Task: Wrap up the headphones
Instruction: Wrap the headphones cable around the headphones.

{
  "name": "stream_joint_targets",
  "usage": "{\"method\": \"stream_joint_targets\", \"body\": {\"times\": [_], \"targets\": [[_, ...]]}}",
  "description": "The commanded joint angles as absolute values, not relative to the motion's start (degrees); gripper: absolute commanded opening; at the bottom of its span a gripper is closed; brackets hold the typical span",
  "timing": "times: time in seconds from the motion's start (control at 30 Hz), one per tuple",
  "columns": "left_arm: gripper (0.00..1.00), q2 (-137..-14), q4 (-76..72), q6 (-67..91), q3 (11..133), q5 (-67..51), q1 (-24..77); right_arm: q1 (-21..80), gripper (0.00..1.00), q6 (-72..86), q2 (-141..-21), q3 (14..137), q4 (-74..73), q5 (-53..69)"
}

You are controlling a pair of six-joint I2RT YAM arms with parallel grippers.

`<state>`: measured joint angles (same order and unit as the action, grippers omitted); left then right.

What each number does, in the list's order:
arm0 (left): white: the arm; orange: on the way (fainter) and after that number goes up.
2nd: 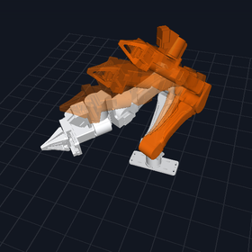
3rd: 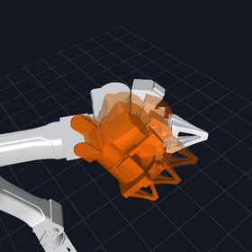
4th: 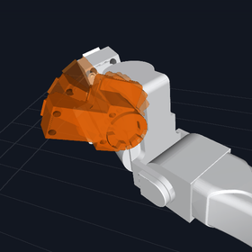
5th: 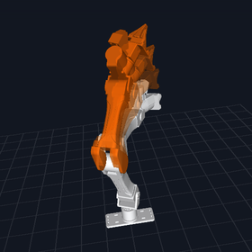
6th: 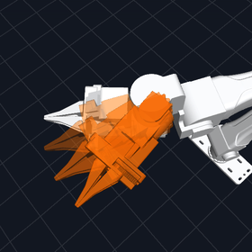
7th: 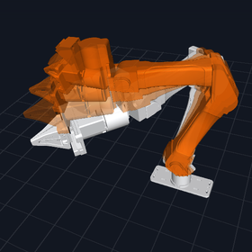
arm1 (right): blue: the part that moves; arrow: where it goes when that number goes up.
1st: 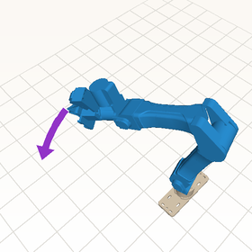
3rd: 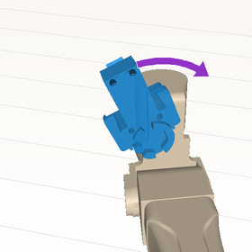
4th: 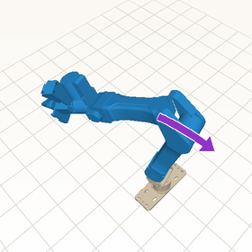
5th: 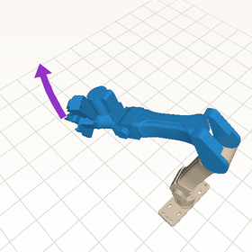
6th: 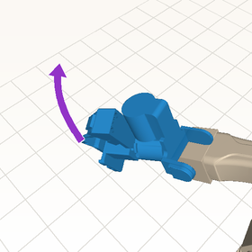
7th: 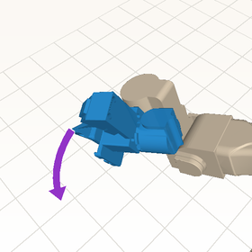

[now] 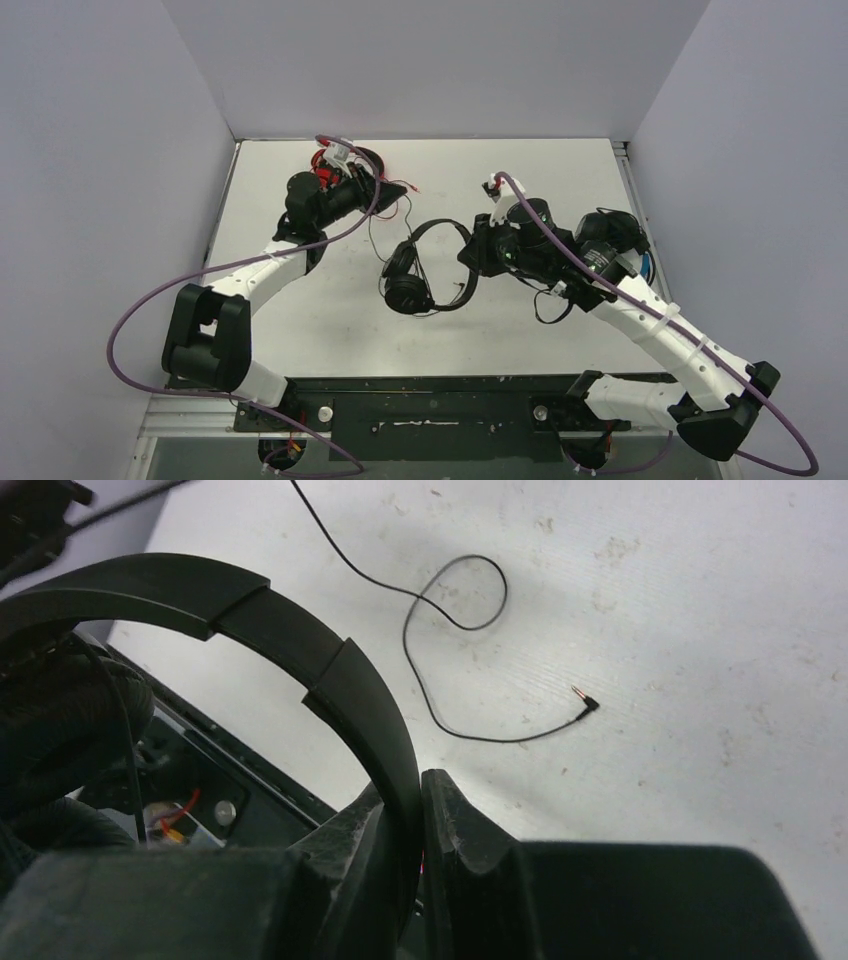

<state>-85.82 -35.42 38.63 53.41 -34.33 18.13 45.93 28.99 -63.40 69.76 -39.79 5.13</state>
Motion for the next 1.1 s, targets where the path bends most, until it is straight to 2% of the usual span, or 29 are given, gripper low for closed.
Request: {"method": "stream_joint_targets", "body": {"times": [0.0,0.2,0.47,0.53,0.67,0.77,0.8,0.9,1.07], "targets": [[0.2,-82.3,-42.48,40.14,51.59,-33.84,17.93,45.14,0.0,32.78,-63.13,78.98,-36.31,8.41],[0.19,-80.86,-51.03,44.11,46.08,-34.79,18.1,44.03,0.0,36.08,-67.29,90.8,-42.82,3.65],[0.17,-77.69,-56.48,45.19,39.4,-33.44,19.97,41.4,0.0,44.34,-70.74,97.9,-43.31,1.34],[0.25,-76.25,-56.52,44.36,37.91,-32.35,20.65,41.0,0.0,45.14,-72.31,99.73,-44.53,0.36],[0.46,-71.23,-57.52,40.72,32.46,-27.61,22.12,40.39,0.0,45.94,-74.88,103.54,-47.94,-4.1],[0.72,-68.08,-55.67,34.88,29.06,-23.57,24.98,40.08,0.0,46.35,-76.05,104.94,-49.04,-4.92],[0.78,-67.36,-53.44,31.83,28.78,-21.97,26.44,40.0,0.0,46.4,-76.17,105.1,-49.09,-4.93],[0.86,-66.55,-47.89,25.27,28.78,-16.33,30.53,39.69,0.0,46.56,-76.39,105.43,-48.58,-4.79],[0.97,-68.59,-52.19,22.71,26.2,-12.31,32.39,39.38,0.0,46.84,-77.04,107.1,-48.54,-4.83]]}}
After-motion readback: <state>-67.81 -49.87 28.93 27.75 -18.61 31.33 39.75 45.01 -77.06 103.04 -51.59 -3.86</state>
